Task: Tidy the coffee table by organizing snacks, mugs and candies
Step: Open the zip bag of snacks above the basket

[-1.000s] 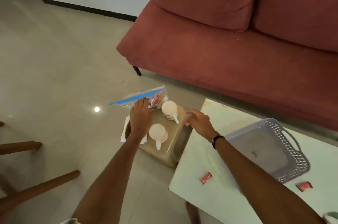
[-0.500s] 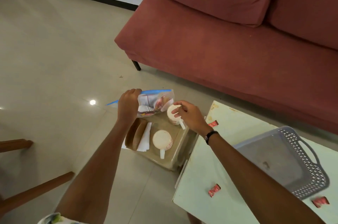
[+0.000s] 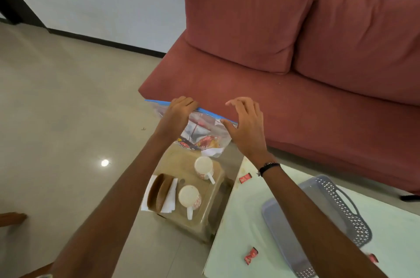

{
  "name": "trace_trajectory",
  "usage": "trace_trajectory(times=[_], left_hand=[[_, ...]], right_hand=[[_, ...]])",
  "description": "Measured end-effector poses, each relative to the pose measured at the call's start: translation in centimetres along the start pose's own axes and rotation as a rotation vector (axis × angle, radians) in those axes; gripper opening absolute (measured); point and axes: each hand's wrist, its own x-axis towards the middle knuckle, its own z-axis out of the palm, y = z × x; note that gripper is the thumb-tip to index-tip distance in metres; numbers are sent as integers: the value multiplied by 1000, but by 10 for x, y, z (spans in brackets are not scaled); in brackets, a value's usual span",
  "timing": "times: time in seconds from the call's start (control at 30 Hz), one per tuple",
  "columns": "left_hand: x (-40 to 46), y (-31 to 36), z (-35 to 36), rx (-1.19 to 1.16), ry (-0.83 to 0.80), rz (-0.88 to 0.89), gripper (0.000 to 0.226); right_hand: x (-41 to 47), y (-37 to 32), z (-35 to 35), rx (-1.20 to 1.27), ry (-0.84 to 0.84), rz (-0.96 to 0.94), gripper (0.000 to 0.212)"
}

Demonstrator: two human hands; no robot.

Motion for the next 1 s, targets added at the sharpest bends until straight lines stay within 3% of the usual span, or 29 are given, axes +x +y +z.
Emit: trace_trajectory(times=[0.17,0.37,0.5,0.63,0.73,0.83,1.0], left_hand=[[26,65,-24,-35,23,98,23],[16,173,-29,-131,105,107,15],[-5,271,-21,-432,130,-196,28],[-42,384,-18,-841,110,-663,31],[-75,452,-14,-995,-161,-969,30],[-104,510,-24,-1156,-317,-1121,40],[-136,568,-28,-1152,-291,-1116,34]], right_hand=[[-15,9,-78,105,-106,29,15],[-80,36,-160,313,-224,263,25],[-138,54,-199,532,-131,530,9],[-205,66,-240,600,4,658,8],[-258,78,-271,597,55,708,6],[-307,85,-301,544,81,711,5],[-368,83,-324,462,94,652,5]])
